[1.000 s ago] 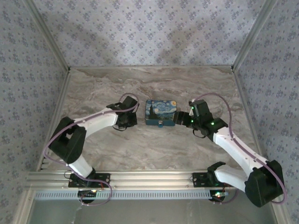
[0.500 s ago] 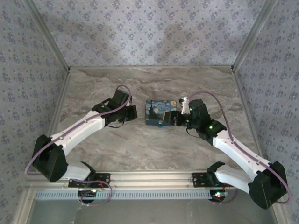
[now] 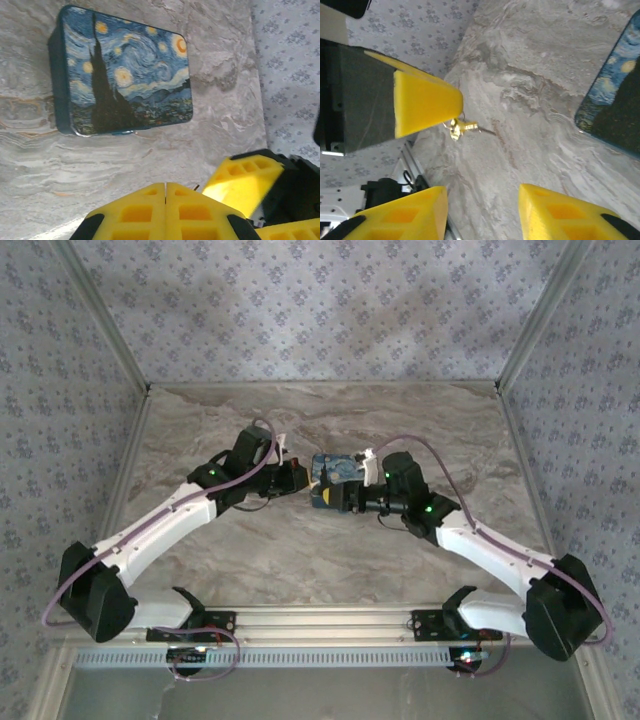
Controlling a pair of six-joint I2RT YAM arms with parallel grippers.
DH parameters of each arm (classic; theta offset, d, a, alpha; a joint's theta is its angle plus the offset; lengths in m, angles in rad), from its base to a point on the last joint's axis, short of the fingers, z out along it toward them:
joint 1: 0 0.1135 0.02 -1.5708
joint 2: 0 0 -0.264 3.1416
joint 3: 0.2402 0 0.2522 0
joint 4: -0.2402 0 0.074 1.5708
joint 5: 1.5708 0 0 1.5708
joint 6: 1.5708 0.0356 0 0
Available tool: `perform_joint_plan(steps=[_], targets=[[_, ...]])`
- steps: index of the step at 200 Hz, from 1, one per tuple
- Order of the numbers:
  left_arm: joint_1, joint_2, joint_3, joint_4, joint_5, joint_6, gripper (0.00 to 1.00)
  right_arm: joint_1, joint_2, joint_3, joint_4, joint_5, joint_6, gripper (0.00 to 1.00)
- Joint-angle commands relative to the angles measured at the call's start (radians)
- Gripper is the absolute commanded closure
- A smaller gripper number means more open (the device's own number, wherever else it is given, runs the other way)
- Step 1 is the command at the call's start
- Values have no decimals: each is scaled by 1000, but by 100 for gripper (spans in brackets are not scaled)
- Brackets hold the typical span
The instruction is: Unlock the padlock with the key
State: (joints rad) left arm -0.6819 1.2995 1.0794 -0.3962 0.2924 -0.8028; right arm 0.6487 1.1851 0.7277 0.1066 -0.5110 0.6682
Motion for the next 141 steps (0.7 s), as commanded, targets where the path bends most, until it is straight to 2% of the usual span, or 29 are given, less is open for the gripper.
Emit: perform_joint_plan(steps=[1, 70, 141], targets=[[-13, -39, 42, 33, 41, -16, 100, 8, 13, 41, 99, -40, 39, 54], [-22, -52, 34, 60, 54, -34, 100, 14, 80, 53, 166, -24, 93, 53], [-35, -44, 50, 82, 126, -37, 100, 11, 102, 87, 147, -30, 61, 64]])
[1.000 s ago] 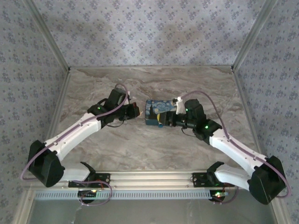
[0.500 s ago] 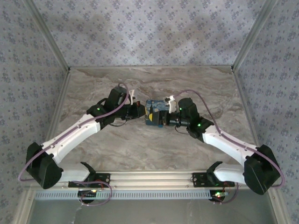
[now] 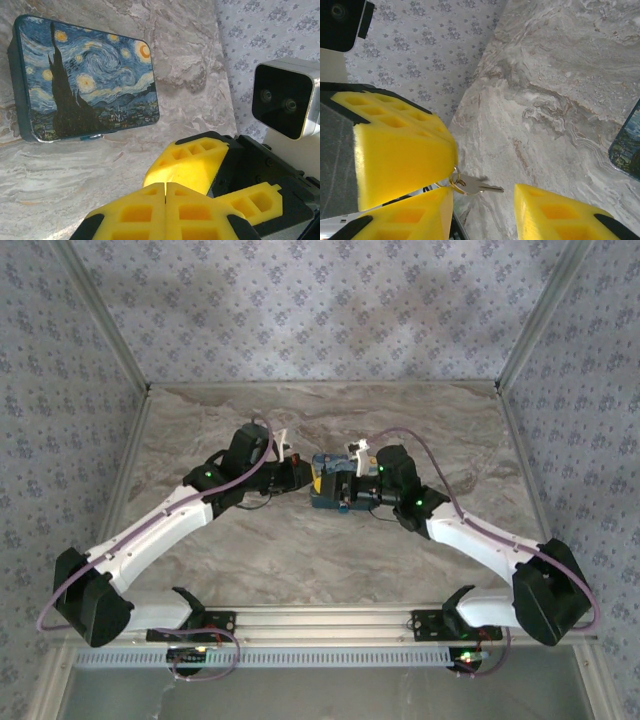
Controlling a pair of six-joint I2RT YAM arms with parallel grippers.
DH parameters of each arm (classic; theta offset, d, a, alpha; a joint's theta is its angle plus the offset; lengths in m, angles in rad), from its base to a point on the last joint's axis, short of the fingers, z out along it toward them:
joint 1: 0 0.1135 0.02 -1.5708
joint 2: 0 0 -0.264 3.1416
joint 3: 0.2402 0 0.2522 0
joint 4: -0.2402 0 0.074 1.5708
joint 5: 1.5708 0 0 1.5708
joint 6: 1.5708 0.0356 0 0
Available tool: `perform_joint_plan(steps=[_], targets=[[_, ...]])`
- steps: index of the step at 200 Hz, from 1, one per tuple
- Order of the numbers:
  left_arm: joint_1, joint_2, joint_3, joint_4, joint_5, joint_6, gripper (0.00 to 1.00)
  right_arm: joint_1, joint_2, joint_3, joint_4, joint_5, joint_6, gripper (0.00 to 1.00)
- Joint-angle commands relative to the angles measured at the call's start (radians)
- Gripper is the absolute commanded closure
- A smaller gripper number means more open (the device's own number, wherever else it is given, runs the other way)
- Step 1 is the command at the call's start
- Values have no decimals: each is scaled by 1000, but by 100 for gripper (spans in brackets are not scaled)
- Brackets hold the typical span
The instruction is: Unlock the padlock with the key
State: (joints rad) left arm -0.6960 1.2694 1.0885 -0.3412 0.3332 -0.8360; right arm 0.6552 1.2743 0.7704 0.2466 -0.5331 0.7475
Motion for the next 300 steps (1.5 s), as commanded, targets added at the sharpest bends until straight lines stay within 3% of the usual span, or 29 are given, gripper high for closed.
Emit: perform_joint_plan(steps=[1, 100, 125, 166, 209, 229, 281, 300], targets=[[-20, -13, 42, 27, 86, -4, 100, 4, 14, 45, 6, -8, -19, 64], [-69, 32, 107, 26, 157, 16, 100, 0, 11, 106, -88, -33, -101, 78], [-73, 37, 115, 24, 169, 15, 100, 0, 6, 112, -110, -24, -110, 62], [-73, 40, 128, 17, 175, 21, 100, 1, -4, 123, -141, -27, -166, 67], [-72, 53, 133, 53, 230, 6, 100, 5, -9, 140, -161, -41, -217, 65], [-72, 51, 150, 27, 216, 21, 100, 7, -15, 158, -226, -15, -269, 59], [-71, 50, 175, -23, 224, 61, 100, -5, -104, 124, -344, 15, -416, 59], [-73, 50, 179, -30, 231, 65, 100, -8, -133, 114, -365, 4, -455, 53]])
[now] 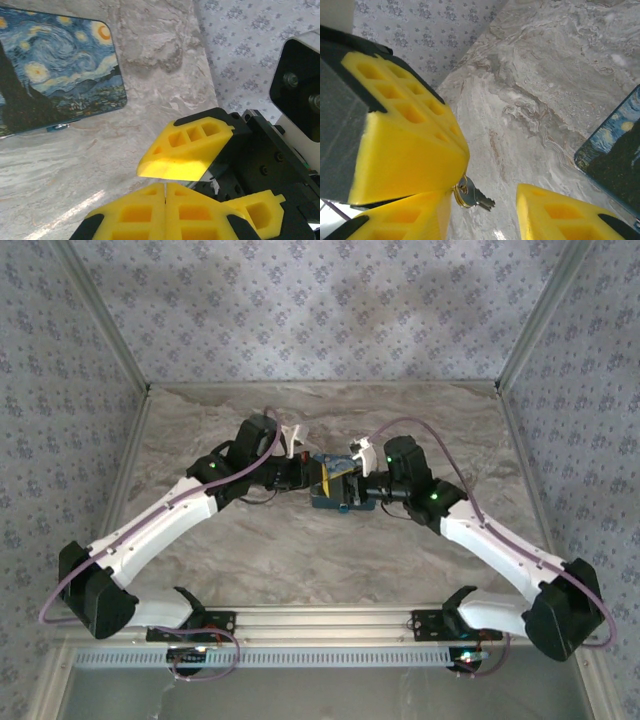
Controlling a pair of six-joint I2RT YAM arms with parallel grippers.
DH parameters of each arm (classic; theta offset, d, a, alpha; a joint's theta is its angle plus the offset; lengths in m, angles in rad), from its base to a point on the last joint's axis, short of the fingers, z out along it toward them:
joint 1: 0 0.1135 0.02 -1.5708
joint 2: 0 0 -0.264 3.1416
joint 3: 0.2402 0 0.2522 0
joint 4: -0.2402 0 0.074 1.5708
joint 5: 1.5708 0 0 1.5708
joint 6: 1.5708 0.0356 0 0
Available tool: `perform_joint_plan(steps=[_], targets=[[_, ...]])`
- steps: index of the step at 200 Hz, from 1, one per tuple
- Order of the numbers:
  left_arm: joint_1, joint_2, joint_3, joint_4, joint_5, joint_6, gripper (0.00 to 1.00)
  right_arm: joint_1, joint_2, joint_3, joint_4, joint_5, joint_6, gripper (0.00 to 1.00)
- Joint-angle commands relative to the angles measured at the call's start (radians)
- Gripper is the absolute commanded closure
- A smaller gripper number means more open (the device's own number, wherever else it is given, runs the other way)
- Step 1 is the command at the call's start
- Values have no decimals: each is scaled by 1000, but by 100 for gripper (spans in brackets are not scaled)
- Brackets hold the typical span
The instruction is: Unlock the padlock with the key
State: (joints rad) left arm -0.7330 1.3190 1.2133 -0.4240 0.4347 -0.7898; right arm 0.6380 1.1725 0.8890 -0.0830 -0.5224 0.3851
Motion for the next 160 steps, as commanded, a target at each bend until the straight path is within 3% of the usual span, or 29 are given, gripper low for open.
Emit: perform_joint_plan(steps=[1, 36, 70, 160], targets=[[-36, 0, 55, 52, 130, 20, 100, 10, -33, -5, -37, -7, -96, 52], [-35, 0, 63, 45, 141, 25, 100, 9, -66, -17, -58, -25, -148, 46], [-35, 1, 66, 42, 156, 28, 100, 6, -73, -19, -48, -26, -157, 55], [-35, 34, 77, -15, 151, 59, 100, 6, -135, 8, -157, 16, -202, 54]])
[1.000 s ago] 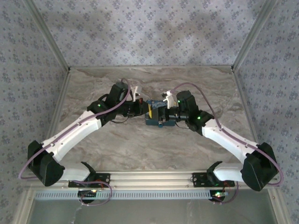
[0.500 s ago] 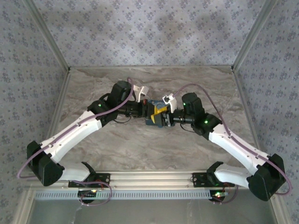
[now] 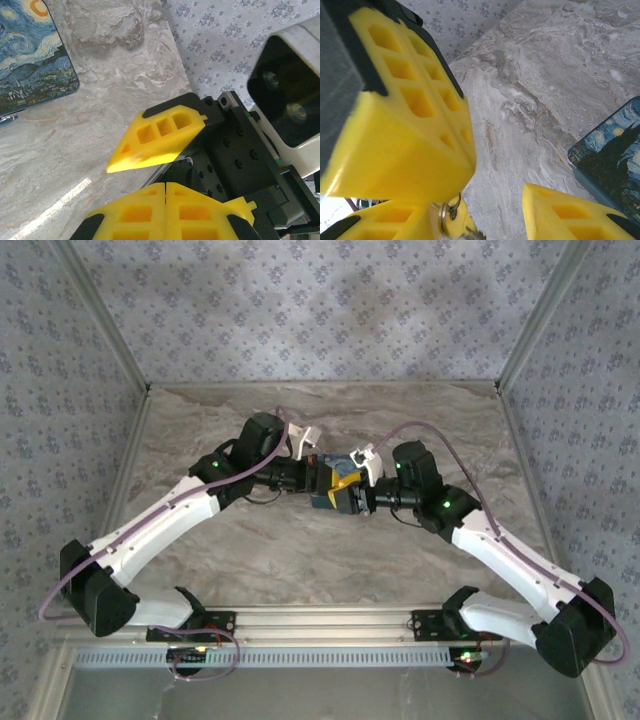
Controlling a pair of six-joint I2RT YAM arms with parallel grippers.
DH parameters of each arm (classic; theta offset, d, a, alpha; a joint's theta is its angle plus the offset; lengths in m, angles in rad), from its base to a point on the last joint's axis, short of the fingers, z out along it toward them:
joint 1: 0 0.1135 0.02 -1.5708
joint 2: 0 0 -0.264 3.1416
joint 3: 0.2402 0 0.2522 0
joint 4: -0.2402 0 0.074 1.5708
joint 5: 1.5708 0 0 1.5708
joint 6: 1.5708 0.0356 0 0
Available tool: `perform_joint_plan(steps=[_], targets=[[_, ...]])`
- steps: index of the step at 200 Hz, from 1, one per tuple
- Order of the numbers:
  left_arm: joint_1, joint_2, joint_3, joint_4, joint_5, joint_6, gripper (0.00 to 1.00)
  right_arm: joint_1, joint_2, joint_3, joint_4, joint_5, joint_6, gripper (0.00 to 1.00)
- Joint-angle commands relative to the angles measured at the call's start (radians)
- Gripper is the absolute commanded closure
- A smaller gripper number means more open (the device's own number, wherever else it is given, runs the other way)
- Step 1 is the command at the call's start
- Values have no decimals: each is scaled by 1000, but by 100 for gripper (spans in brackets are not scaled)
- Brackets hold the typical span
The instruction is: Unlock the padlock with the key
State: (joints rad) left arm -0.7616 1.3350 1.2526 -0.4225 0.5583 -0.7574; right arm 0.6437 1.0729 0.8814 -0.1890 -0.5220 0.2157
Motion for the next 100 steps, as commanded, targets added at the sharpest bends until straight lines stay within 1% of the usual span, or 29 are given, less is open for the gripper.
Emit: perform_joint_plan(steps=[1, 16, 40, 65, 85, 95, 100], targets=[[-6, 19, 38, -16, 27, 26, 100, 0, -36, 17, -51, 15, -33, 54], [-7, 25, 38, -15, 27, 26, 100, 1, -36, 19, -66, 16, -36, 56], [-7, 31, 38, -12, 32, 25, 100, 3, -34, 18, -68, 14, -38, 61], [-8, 33, 38, -8, 39, 21, 100, 4, -27, 22, -66, 22, -40, 73], [-10, 33, 38, -5, 45, 20, 100, 4, -20, 28, -64, 20, -43, 84], [-10, 33, 38, -5, 47, 20, 100, 4, -15, 35, -71, 21, -45, 85], [-9, 34, 38, -4, 48, 20, 100, 3, -11, 37, -75, 22, -47, 88]])
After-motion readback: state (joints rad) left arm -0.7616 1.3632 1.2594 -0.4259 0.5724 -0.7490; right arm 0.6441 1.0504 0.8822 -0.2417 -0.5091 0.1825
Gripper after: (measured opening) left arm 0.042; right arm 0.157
